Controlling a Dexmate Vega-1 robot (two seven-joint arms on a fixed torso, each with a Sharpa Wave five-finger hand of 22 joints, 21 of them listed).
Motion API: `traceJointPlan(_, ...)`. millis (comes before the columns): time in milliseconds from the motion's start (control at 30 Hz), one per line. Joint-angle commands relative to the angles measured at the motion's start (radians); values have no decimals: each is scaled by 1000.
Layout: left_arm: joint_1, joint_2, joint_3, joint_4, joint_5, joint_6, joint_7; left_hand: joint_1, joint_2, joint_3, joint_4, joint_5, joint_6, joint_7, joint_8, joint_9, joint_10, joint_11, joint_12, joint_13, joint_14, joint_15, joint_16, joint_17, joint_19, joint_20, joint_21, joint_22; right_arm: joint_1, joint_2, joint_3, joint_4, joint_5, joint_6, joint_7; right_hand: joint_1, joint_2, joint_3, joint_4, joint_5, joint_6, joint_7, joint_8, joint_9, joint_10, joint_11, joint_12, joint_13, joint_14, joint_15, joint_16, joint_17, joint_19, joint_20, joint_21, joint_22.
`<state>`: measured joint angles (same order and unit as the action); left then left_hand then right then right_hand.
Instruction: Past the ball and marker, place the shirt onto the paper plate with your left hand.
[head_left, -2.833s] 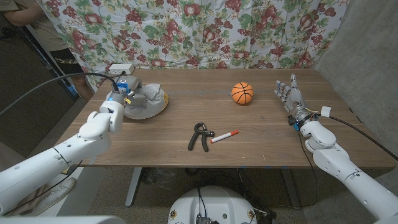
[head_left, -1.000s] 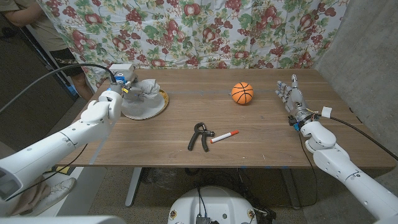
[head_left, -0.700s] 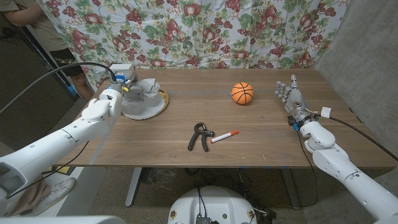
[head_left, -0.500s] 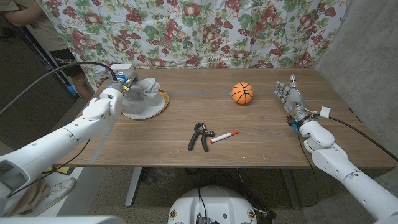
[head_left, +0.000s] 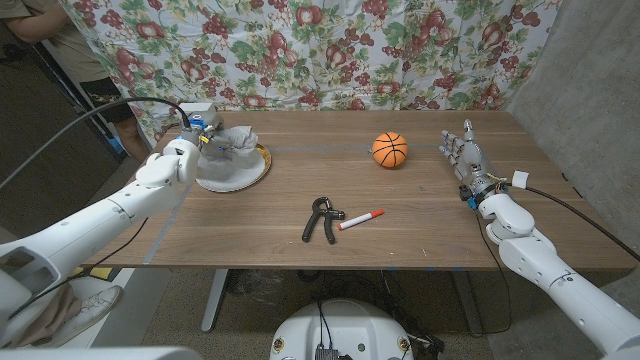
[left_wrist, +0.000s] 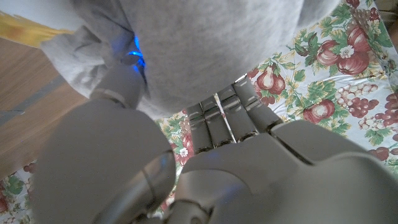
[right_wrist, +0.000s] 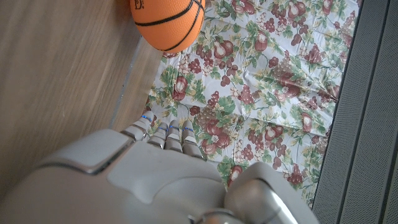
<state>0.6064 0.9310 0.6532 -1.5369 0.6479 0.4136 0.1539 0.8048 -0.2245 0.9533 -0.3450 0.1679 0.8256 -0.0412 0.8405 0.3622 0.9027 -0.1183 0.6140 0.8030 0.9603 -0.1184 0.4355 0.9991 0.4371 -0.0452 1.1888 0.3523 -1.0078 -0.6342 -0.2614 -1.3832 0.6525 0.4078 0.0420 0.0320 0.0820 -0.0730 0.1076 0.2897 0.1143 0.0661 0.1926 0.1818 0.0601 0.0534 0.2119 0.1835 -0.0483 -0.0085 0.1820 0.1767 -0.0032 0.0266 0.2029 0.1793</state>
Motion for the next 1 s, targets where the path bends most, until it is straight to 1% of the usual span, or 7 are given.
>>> traceJointPlan(33,-60,-34,41,80,10,-40,-10,22,23,158,146,7,147,-41,10,167,74,-74,6,4,29,-102,-3,-3,0,-134,8,-2,11,2,-4,4,-4,-1,0,12,20,3,2,-2,4,2,-1,3,3,-3,3,2,1,-2,3,4,2,1,-4,2)
traceJointPlan(200,-80,-48,57,106,10,-57,-10,24,22,158,146,8,146,-43,8,168,74,-76,6,4,28,-100,-3,0,-1,-133,11,-7,18,6,-7,9,-4,-1,1,12,20,3,2,-2,4,1,-1,3,4,-3,3,2,2,-2,3,4,2,1,-4,2)
traceJointPlan(500,-96,-74,74,142,0,-67,-6,14,18,157,147,8,149,-37,7,168,74,-75,7,3,28,-99,-3,4,-3,-131,16,-19,27,9,-10,14,-6,3,6,13,20,4,1,-2,7,2,-1,3,8,1,4,2,5,-4,4,3,5,-5,-3,2)
traceJointPlan(633,-108,-80,94,166,9,-89,2,12,18,156,146,8,148,-38,4,165,76,-76,7,1,28,-99,-4,5,-3,-132,18,-23,31,9,-10,11,-6,-3,2,13,20,4,1,-2,7,1,-1,3,9,-2,4,2,4,-4,3,3,5,-5,-4,2)
traceJointPlan(867,-118,-99,103,195,-7,-99,10,12,18,155,145,9,150,-38,4,169,73,-76,7,2,29,-99,-4,6,-4,-133,23,-30,36,9,-11,10,-8,-3,3,14,20,5,1,-2,8,1,-1,3,8,-2,4,2,4,-5,3,3,4,-4,-4,2)
traceJointPlan(900,-118,-98,104,194,-7,-99,10,12,18,154,145,9,152,-44,5,170,76,-74,7,-1,30,-100,-4,7,-4,-133,24,-31,36,9,-11,10,-8,-3,3,14,20,5,1,-2,8,1,-1,3,7,-3,3,1,4,-5,3,3,4,-4,-4,2)
traceJointPlan(1000,-119,-107,109,203,-13,-99,13,10,18,155,146,9,154,-37,5,169,76,-72,8,1,29,-98,-5,7,-4,-133,26,-34,36,10,-11,8,-6,-6,1,14,20,5,0,-2,8,1,-1,3,7,-3,3,1,4,-5,3,3,5,-4,-4,2)
